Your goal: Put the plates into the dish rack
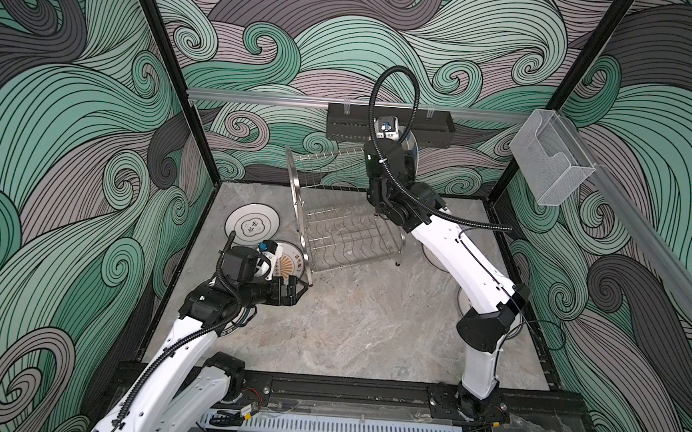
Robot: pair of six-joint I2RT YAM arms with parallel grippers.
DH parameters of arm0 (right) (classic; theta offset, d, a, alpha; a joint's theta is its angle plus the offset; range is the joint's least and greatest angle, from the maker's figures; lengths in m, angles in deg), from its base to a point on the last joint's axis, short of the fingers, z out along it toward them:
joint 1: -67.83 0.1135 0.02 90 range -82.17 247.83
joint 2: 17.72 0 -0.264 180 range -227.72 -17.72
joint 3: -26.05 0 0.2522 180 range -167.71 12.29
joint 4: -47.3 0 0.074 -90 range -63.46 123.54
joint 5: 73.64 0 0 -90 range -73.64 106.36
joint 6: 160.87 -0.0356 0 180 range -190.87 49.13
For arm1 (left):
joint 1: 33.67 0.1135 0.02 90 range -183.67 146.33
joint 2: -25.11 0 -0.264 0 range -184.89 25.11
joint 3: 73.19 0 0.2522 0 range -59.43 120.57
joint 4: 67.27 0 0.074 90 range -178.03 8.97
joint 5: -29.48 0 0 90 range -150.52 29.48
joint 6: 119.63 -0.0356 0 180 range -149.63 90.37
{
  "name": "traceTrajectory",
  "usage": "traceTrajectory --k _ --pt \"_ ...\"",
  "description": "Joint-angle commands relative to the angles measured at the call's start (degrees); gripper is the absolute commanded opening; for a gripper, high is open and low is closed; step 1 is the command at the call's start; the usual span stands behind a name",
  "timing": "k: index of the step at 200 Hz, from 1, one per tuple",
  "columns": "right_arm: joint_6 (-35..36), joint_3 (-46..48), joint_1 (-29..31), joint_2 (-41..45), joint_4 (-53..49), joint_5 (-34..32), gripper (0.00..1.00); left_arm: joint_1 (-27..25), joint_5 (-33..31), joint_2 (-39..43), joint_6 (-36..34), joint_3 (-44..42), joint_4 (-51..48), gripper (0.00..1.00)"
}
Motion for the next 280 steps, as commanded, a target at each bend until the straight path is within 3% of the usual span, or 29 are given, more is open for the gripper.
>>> traceTrajectory --k 1,71,139,205,280 --pt "-2.50 -3.58 0.10 -0.83 3.50 0.73 0.00 0.54 0.78 0.14 -0.97 0.06 0.29 0.99" --pt "-4.41 -4.30 0.27 -1.97 1.15 1.47 0.00 0.87 0.79 0.15 -0.96 -0.02 0.29 0.99" --pt "10.29 -20.91 0.63 -4.81 5.01 1.35 0.00 1.16 1.18 0.06 -0.96 -0.04 0.45 0.98" --pt "11.63 -13.56 0.81 -1.72 9.76 0.64 0.00 1.35 1.23 -0.18 -0.98 -0.13 0.54 0.99" --pt "4.30 -9.02 -1.53 -2.01 4.53 2.05 0.00 1.34 1.13 -0.02 -0.97 -0.10 0.50 0.98"
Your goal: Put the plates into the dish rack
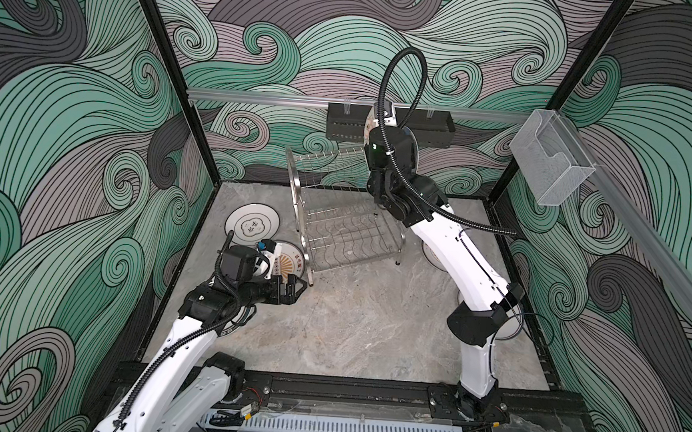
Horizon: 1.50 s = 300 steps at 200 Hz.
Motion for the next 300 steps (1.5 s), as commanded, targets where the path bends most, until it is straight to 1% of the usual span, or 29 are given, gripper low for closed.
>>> traceTrajectory --k 1,21,47,137,142,151,168,177,214,236,257,280,300 --pt "-4.77 1.38 -1.33 2.18 2.91 0.54 0.00 0.39 0.70 0.00 -0.96 -0.10 0.18 0.99" --pt "-6.37 4.11 -1.44 2.98 3.07 1.42 0.00 0.52 0.79 -0.08 -0.88 -0.04 0.18 0.98" --pt "-7.32 5.42 -1.45 3.09 2.93 2.19 0.00 0.52 0.79 -0.18 -0.91 -0.07 0.22 0.99" --pt "-9.92 11.34 -2.32 6.03 1.40 1.85 0.00 0.59 0.86 -0.36 -0.93 -0.16 0.24 0.99" --pt "-9.92 11.68 -2.24 6.29 1.27 1.90 0.03 0.63 0.88 -0.42 -0.96 -0.14 0.27 0.99" --pt "-9.99 12.51 -2.18 6.86 1.36 2.02 0.11 0.61 0.92 -0.51 -0.91 -0.16 0.25 0.99" --pt "-10.01 14.13 -2.10 7.92 1.46 2.08 0.18 0.60 0.97 -0.52 -0.96 -0.11 0.21 0.99" --pt "-10.16 14.95 -2.15 8.48 1.44 2.07 0.24 0.61 0.96 -0.53 -0.95 -0.14 0.20 0.98" --pt "-10.18 17.47 -1.92 10.30 1.73 2.53 0.35 0.66 0.87 -0.63 -0.92 -0.12 0.26 0.99" --pt "-9.34 17.74 -1.29 11.24 1.63 3.67 0.44 0.60 0.79 -0.65 -0.96 -0.13 0.25 0.99" --pt "-8.69 17.74 -0.70 12.62 0.83 6.35 0.55 0.65 0.61 -0.63 -0.96 -0.07 0.16 0.98" --pt "-9.83 18.85 -0.55 15.50 -1.21 10.68 0.65 0.66 0.19 -0.37 -0.93 -0.03 0.02 0.99" --pt "-10.30 22.25 -0.56 19.94 -0.52 14.27 0.80 0.66 -0.17 -0.08 -0.87 0.05 0.11 0.98"
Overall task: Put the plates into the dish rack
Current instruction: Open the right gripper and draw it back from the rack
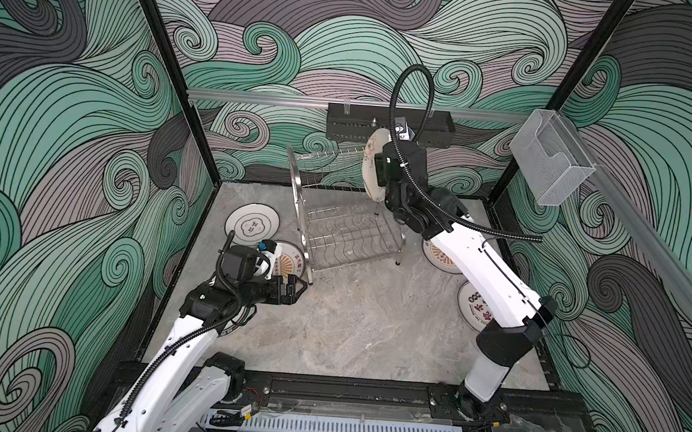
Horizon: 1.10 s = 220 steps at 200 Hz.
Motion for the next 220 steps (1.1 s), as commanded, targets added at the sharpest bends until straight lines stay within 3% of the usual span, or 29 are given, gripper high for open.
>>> traceTrajectory --k 1,28,57,132,163,203,220 --pt "-1.00 2.54 0.16 6.10 -0.14 5.57 0.81 0.62 -0.37 0.35 -0.87 0.21 0.13 0.99" --pt "-2.13 7.01 0.16 12.78 -1.44 10.45 0.92 0.59 -0.48 0.20 -0.79 0.39 0.23 0.98" --pt "-3.37 15.55 0.08 21.30 -4.21 11.21 1.00 0.59 -1.33 0.30 -0.79 0.57 0.00 0.99" --pt "-17.05 48.73 -0.97 45.07 -15.17 12.38 1.00 0.56 -1.81 1.18 0.11 0.53 1.32 0.99" --pt "-23.67 62.02 -3.72 50.62 -17.26 16.07 1.00 0.54 -0.09 2.53 3.30 -1.03 3.88 0.98" --pt "-30.53 75.03 -13.47 51.93 -18.48 28.45 1.00 0.55 -1.38 4.94 8.15 -3.91 4.73 0.98" --pt "-31.80 77.86 -15.36 52.20 -18.41 28.01 1.00 0.52 -0.80 6.01 10.65 -6.12 7.34 0.99"
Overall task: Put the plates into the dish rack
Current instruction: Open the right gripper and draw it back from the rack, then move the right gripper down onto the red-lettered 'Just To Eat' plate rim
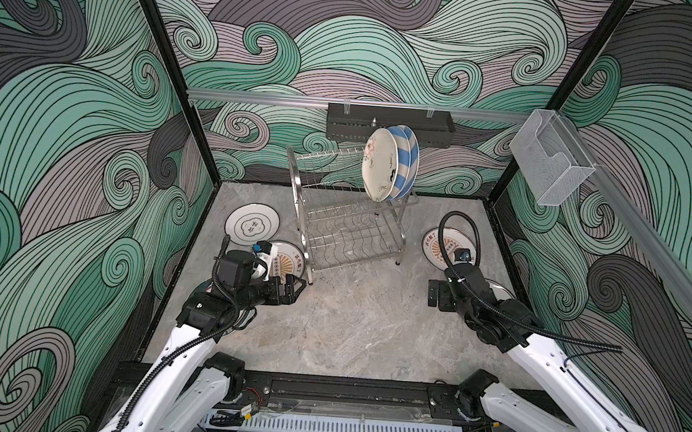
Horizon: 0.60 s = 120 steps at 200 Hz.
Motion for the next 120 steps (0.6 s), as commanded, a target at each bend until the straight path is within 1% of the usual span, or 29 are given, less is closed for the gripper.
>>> traceTrajectory --k 1,19,33,51,62,85,106,120 --pt "-5.28 2.69 -2.57 0.77 -1.12 4.41 1.00 0.49 0.29 1.64 5.07 -2.31 3.41 0.99" --pt "-6.01 4.30 -4.68 1.13 -1.11 3.18 1.00 0.49 0.05 1.39 7.13 -4.40 5.55 0.98" --pt "-5.79 4.92 -7.08 0.63 -0.88 4.16 1.00 0.47 -0.22 0.93 8.24 -5.58 6.98 0.99" --pt "-5.51 5.57 -9.70 -0.43 -0.53 7.10 1.00 0.53 -0.31 0.53 8.71 -6.71 8.51 0.99" --pt "-6.06 6.60 -10.73 -0.87 0.25 6.57 1.00 0.42 -0.31 0.44 8.73 -6.81 8.56 0.99" --pt "-6.51 8.66 -13.63 -1.52 3.15 6.46 1.00 0.44 0.29 0.60 8.81 -6.99 8.70 0.98" --pt "-7.94 10.42 -17.42 -2.42 7.21 10.42 1.00 0.45 0.57 0.85 8.89 -7.32 8.01 0.99" --pt "-8.42 11.94 -19.25 -3.42 10.72 11.31 0.99 0.45 0.68 1.11 9.09 -8.08 8.04 0.99"
